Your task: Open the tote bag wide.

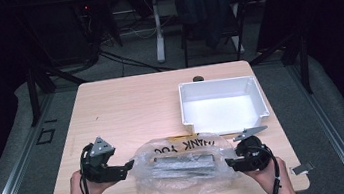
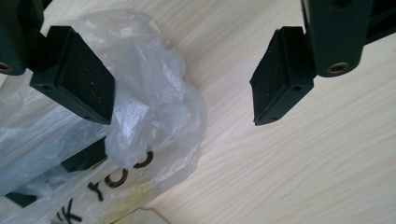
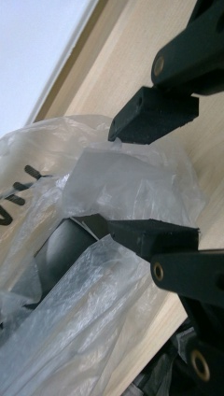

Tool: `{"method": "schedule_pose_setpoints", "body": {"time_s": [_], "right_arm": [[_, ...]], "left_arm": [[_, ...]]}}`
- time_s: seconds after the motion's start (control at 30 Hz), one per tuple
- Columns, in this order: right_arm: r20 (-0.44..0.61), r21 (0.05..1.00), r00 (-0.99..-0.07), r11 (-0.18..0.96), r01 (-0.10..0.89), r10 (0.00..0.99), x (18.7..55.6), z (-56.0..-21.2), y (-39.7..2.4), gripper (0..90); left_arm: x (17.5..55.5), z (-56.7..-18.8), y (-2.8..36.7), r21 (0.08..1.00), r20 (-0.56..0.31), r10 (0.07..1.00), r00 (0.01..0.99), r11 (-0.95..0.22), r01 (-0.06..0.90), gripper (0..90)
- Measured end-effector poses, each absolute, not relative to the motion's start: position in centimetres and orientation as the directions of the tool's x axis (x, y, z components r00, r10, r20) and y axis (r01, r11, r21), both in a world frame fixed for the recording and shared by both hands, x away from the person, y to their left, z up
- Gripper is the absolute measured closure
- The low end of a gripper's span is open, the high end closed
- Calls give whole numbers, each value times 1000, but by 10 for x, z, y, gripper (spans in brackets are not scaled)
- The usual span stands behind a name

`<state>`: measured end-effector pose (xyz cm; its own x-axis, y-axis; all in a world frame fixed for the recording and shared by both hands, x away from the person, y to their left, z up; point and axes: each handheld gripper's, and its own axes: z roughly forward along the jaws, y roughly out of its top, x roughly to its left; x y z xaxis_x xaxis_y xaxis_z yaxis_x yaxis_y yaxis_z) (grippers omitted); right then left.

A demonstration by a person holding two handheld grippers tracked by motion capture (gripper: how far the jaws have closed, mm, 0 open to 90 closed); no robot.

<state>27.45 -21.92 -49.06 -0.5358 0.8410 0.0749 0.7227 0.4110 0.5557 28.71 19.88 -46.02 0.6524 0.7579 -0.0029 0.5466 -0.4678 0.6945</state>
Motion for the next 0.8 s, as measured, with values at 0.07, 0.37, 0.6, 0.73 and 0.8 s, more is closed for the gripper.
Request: {"method": "schedule_pose_setpoints", "body": {"time_s": [0.07,0.37,0.6,0.73,0.8], "right_arm": [[73,567,-535,407,717,841,273,-487,-218,472],[68,585,-536,402,705,841,274,-485,-216,476],[68,568,-543,415,711,837,278,-489,-213,524],[69,556,-540,417,719,839,280,-495,-212,607],[69,545,-544,425,723,836,282,-498,-213,679]], "left_arm": [[285,-456,197,701,1,753,658,-469,537,209],[278,-446,180,733,-10,691,723,-486,475,223],[281,-468,147,675,20,646,763,-571,466,370],[292,-494,141,622,38,651,758,-609,492,569],[299,-507,142,589,38,662,749,-620,519,694]]}}
